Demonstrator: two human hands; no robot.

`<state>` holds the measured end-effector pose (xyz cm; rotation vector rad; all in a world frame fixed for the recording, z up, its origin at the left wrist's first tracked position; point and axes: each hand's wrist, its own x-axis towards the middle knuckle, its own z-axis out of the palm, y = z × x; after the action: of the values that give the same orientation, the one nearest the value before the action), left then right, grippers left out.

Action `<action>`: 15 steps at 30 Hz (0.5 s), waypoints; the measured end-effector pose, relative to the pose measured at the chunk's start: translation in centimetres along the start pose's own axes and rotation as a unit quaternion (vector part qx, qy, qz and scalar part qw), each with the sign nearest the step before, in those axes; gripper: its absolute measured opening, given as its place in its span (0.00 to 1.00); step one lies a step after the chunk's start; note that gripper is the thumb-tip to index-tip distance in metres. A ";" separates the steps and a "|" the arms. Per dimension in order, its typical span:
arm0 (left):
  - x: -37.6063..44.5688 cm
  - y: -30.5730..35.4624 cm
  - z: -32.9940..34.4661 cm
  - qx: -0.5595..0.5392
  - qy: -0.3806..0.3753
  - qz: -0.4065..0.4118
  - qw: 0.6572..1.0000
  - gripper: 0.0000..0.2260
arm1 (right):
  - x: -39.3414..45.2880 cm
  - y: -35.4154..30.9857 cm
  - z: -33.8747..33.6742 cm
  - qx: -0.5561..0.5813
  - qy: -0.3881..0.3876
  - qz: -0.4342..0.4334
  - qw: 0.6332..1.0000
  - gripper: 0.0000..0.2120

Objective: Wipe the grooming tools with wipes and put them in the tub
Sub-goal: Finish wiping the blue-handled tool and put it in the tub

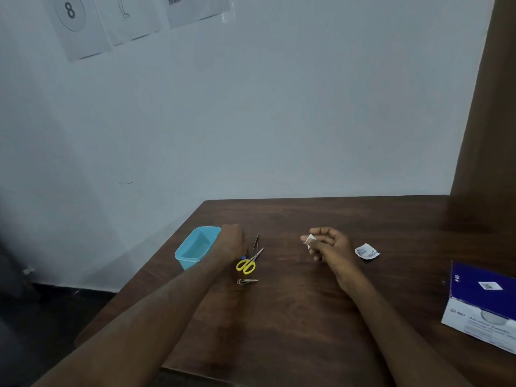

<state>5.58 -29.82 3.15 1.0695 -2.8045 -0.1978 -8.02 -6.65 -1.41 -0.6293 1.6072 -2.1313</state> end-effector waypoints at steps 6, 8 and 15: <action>-0.2 -0.4 0.0 0.032 0.003 -0.022 0.999 0.10 | 0.0 -0.1 0.1 0.000 0.002 0.002 1.000 0.09; -0.3 -0.4 0.1 0.055 0.004 -0.021 0.998 0.11 | 0.0 -0.1 0.1 -0.003 0.001 0.003 1.000 0.09; -1.0 -0.2 -0.4 0.079 -0.009 -0.018 0.997 0.07 | 0.2 0.1 -0.1 -0.006 0.004 0.004 1.000 0.09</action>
<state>6.47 -29.30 3.40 1.1569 -2.8577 0.0123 -8.20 -6.69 -1.50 -0.6172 1.6256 -2.1216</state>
